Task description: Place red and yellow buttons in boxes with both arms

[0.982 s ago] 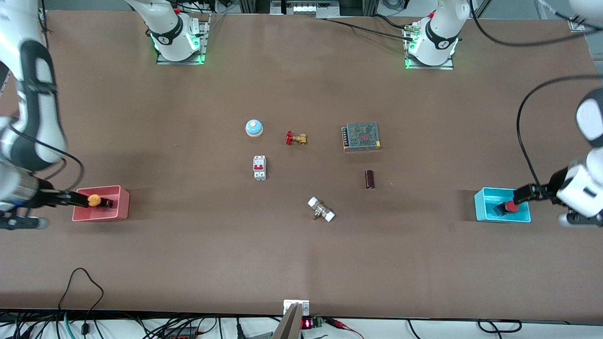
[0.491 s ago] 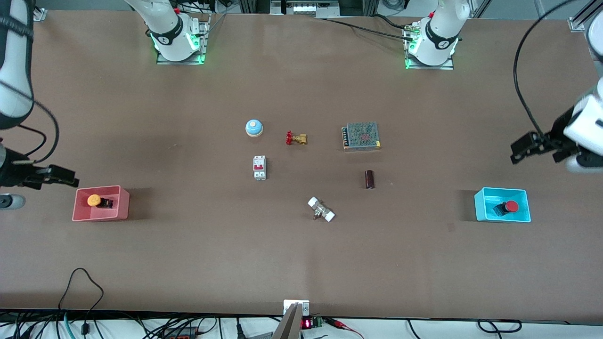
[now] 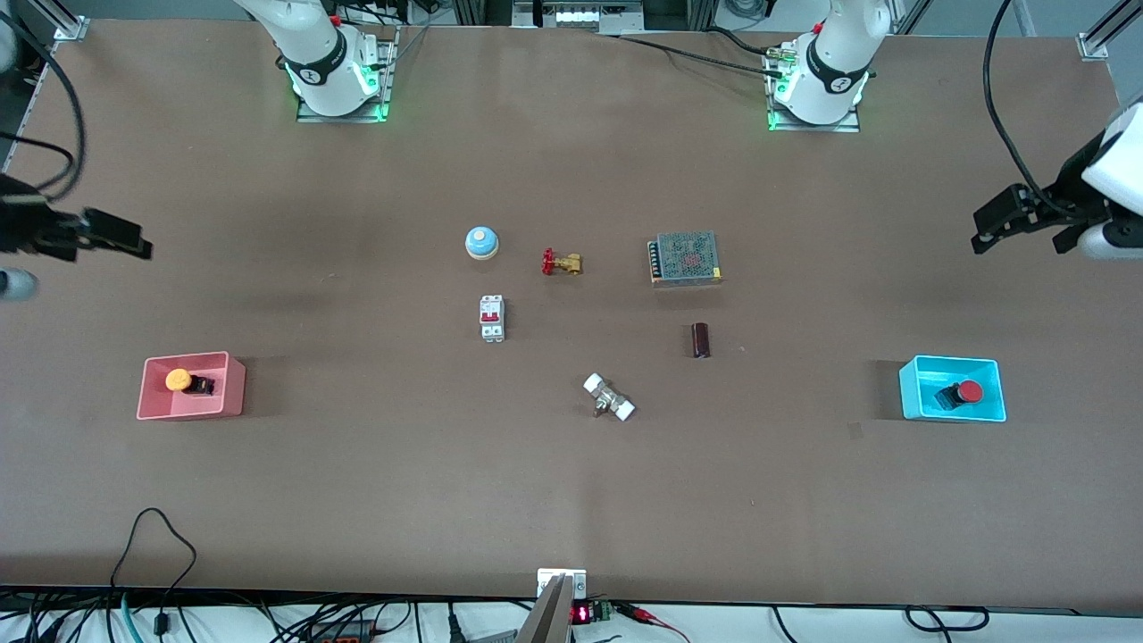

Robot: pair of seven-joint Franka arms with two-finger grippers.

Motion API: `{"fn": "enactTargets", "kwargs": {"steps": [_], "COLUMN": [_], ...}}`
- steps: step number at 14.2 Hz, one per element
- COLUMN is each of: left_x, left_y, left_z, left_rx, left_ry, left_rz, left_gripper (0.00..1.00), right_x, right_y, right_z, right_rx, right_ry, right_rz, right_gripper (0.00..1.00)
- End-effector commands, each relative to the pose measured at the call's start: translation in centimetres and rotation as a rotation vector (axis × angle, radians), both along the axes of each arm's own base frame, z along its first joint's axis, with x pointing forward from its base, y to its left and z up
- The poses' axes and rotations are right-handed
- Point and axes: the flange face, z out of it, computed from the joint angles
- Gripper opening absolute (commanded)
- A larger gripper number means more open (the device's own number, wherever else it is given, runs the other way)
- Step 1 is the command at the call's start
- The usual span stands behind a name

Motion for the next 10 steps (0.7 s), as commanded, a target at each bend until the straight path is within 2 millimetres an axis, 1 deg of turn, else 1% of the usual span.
{"fn": "enactTargets", "kwargs": {"steps": [1, 3, 6, 8, 9, 10], "left_x": [-1.1, -1.0, -0.9, -1.0, -0.9, -1.0], "left_y": [0.2, 0.3, 0.3, 0.6, 0.1, 0.3], "left_z": [0.3, 0.4, 0.5, 0.7, 0.6, 0.7], "left_rx": [-0.014, -0.017, -0.019, -0.018, -0.021, -0.024], "left_ry": [-0.004, -0.007, -0.01, -0.013, -0.012, -0.012], "left_rz": [-0.021, -0.018, -0.015, -0.018, -0.027, -0.026], "left_gripper": [1.0, 1.0, 1.0, 1.0, 1.0, 1.0], "right_x": [-2.0, -3.0, -4.3, -4.6, -4.8, -4.8], "right_y": [-0.9, -1.3, -1.2, -1.3, -1.4, -1.4], "right_z": [0.0, 0.5, 1.1, 1.0, 1.0, 1.0], "right_rx": [-0.021, -0.047, -0.042, -0.041, -0.041, -0.041], "right_ry": [0.018, 0.017, 0.02, 0.025, 0.031, 0.032], "right_rz": [-0.016, -0.016, -0.016, -0.027, -0.031, -0.031], "right_gripper": [1.0, 1.0, 1.0, 1.0, 1.0, 1.0]}}
